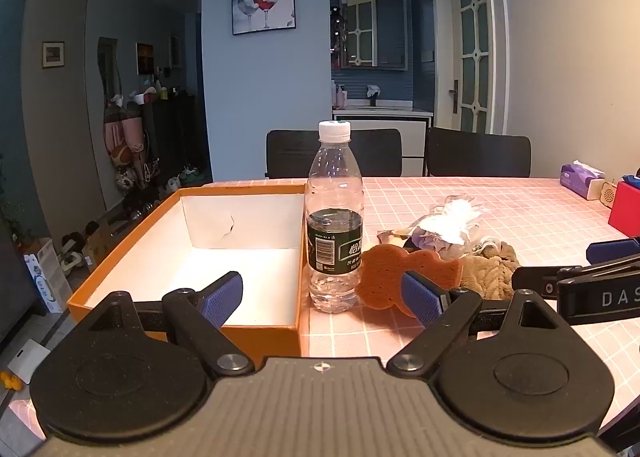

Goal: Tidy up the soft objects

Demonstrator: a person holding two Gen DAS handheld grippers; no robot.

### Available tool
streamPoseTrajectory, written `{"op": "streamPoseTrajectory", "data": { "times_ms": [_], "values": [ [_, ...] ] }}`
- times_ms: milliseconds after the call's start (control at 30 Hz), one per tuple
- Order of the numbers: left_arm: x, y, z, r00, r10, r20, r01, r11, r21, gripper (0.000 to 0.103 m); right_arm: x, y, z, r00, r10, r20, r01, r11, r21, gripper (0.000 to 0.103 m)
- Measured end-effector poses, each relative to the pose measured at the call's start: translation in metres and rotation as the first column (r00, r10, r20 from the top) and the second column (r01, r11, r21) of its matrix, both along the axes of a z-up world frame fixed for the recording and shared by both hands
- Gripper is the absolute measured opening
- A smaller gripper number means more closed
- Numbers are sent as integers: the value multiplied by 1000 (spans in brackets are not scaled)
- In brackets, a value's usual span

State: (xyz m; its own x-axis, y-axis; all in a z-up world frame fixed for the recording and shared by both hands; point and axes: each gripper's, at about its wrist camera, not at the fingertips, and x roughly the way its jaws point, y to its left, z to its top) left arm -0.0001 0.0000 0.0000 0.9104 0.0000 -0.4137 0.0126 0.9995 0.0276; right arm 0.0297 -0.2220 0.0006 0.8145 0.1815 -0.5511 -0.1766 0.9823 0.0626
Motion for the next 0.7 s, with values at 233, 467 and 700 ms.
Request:
{"op": "streamPoseTrajectory", "data": {
  "times_ms": [233, 467, 700],
  "values": [
    [0, 0, 0, 1000, 4, 2, -4, 1000, 10, 103, 1, 0, 2, 1000, -5, 0, 5, 1000, 1, 101],
    [-1, 3, -2, 1000, 11, -6, -11, 1000, 1, 103, 0, 2, -3, 1000, -2, -8, 2, 1000, -14, 101],
    [-1, 3, 0, 1000, 11, -10, -11, 1000, -7, 103, 3, 2, -4, 1000, -4, -17, 3, 1000, -28, 101]
  ]
}}
